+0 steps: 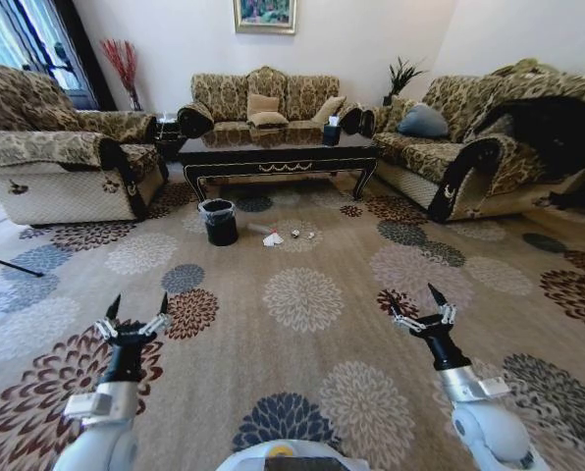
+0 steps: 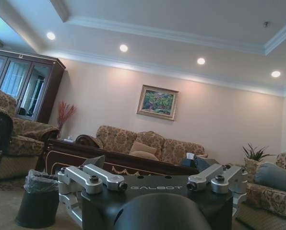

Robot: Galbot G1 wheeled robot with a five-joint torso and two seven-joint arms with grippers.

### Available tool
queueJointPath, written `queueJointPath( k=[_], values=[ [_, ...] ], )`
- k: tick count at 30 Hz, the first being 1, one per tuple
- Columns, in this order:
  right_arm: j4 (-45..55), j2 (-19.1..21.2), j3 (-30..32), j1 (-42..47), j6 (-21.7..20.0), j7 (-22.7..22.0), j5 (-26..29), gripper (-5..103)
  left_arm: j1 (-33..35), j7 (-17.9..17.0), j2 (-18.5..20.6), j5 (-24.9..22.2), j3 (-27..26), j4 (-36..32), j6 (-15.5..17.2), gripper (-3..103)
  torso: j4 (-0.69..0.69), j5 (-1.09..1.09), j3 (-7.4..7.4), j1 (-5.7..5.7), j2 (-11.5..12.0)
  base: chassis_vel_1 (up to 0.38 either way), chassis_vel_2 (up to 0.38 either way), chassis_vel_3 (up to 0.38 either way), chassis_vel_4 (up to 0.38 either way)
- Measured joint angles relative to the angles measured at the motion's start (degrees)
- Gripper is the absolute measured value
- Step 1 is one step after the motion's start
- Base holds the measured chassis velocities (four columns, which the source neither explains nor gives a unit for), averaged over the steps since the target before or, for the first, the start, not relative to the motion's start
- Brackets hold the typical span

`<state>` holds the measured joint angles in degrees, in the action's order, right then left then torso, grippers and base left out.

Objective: Move to the front of the table and pick up the trash from the floor, then place it into the trash bin.

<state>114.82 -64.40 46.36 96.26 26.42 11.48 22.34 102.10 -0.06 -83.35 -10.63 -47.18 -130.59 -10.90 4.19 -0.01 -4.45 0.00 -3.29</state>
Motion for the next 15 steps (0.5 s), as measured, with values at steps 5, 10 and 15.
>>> queueJointPath(
  k=[5, 10, 15],
  values=[
    [-0.7, 0.2, -0.6, -0.4, 0.0, 0.1, 0.0, 100, -0.1, -0.4, -0.1, -0.1, -0.5, -0.2, 0.0, 100, 0.00, 0.00, -0.04, 0.00, -0.1, -0.041, 0.033, 0.036, -0.049],
    [-1.8, 0.0, -1.5, -0.7, 0.0, -0.4, 0.8, 100, -0.2, -0.3, -0.9, 0.5, -0.5, 0.4, -0.9, 100, 0.00, 0.01, -0.07, 0.00, -0.1, -0.152, 0.154, 0.131, -0.147],
    [-2.7, 0.3, -1.7, -0.9, -0.2, -0.8, 1.6, 100, 0.4, -0.3, -1.2, 0.1, -0.5, 0.8, -1.6, 100, 0.00, 0.00, -0.12, 0.00, -0.1, -0.236, 0.242, 0.222, -0.229]
  ],
)
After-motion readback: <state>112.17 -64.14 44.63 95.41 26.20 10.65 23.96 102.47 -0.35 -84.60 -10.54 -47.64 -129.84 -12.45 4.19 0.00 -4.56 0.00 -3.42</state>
